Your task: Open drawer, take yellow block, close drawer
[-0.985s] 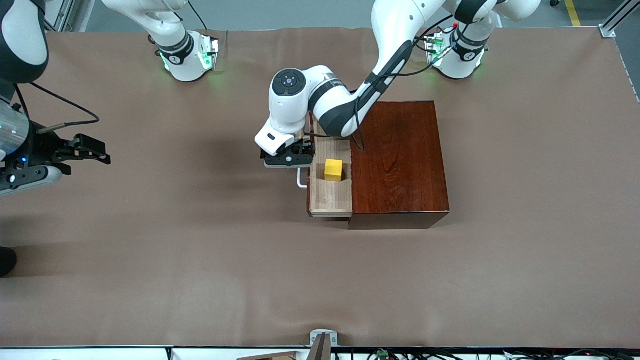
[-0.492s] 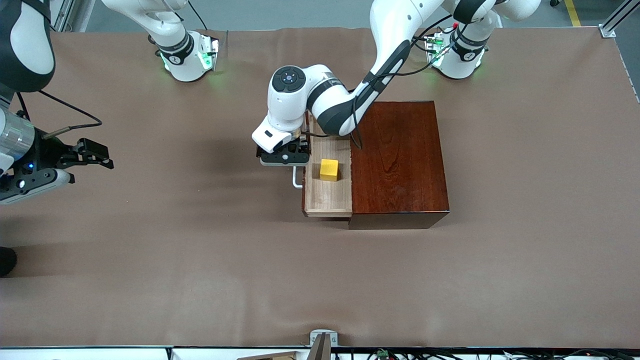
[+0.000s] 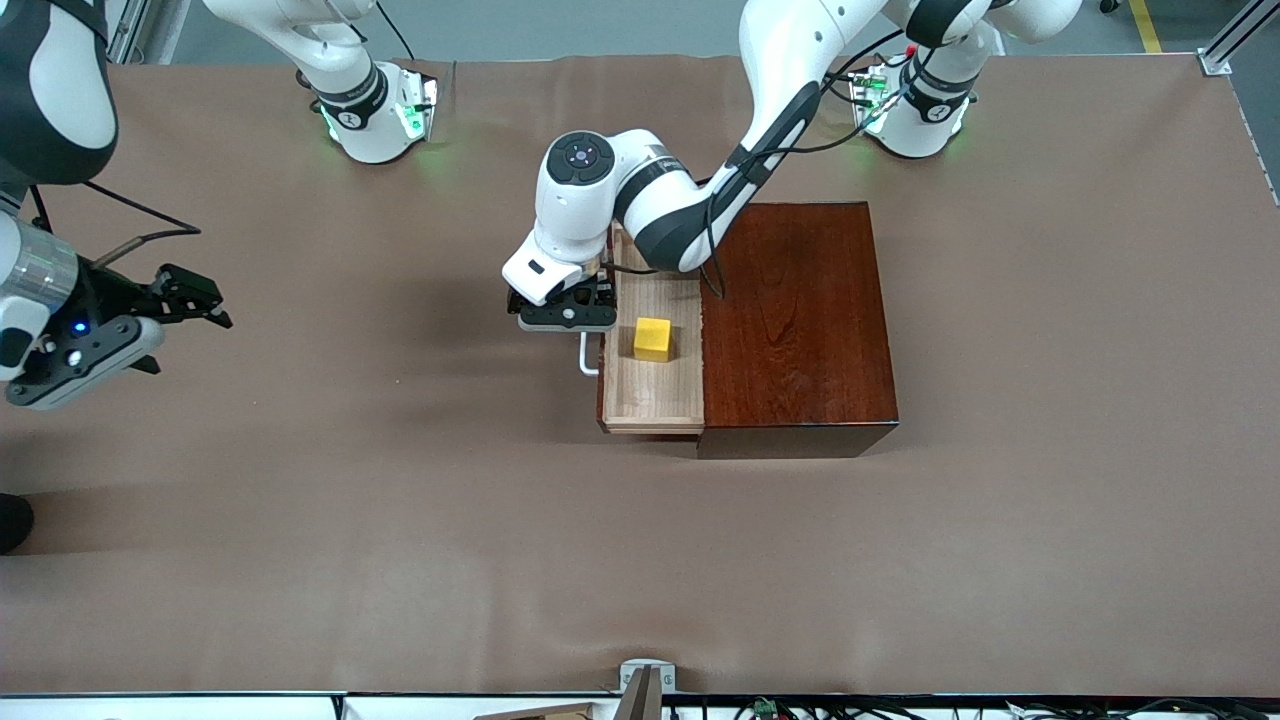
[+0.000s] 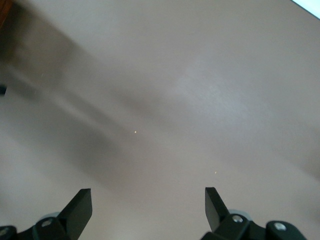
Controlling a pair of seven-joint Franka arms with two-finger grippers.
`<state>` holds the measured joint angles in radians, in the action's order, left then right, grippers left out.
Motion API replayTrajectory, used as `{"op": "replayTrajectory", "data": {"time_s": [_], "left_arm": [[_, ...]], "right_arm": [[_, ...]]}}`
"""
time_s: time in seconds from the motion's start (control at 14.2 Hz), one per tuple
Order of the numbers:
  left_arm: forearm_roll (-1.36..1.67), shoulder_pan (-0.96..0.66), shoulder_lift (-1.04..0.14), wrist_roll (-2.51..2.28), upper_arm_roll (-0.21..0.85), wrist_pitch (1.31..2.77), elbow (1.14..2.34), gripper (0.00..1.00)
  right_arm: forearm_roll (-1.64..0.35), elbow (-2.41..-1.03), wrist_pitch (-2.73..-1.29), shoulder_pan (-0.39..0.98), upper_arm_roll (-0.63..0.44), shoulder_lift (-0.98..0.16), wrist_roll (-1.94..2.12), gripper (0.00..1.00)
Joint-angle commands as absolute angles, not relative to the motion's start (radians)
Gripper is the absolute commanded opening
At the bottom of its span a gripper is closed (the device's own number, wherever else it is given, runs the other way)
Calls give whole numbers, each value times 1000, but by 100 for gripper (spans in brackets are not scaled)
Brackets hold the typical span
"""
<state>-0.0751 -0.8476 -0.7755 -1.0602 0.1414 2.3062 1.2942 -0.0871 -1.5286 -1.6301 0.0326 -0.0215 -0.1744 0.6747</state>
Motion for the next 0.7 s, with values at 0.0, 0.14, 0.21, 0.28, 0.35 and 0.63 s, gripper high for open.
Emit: {"op": "replayTrajectory", "data": {"time_s": [0.0, 0.14, 0.21, 0.28, 0.35, 0.63], "left_arm": [[-14, -856, -761, -1104, 173, 2274, 1250, 100], [-15, -844, -723, -1106, 173, 2218, 1249, 100], [-14, -836, -706, -1114, 173, 2197, 1249, 100], [-14, -836, -689, -1117, 173, 2181, 1247, 100], [-14, -835, -667, -1117, 172, 2151, 1249, 100], [-17, -763, -520, -1106, 164, 1921, 1252, 100]], "right_arm": [[-103, -1583, -1641, 38, -26, -158, 855, 100], [-103, -1591, -1632, 63, -25, -147, 873, 100], [-101, -1591, -1631, 77, -25, -143, 877, 100], [-100, -1591, -1631, 86, -25, -143, 893, 100], [-100, -1591, -1631, 90, -25, -143, 909, 100], [-97, -1595, -1629, 124, -25, -146, 969, 100]]}}
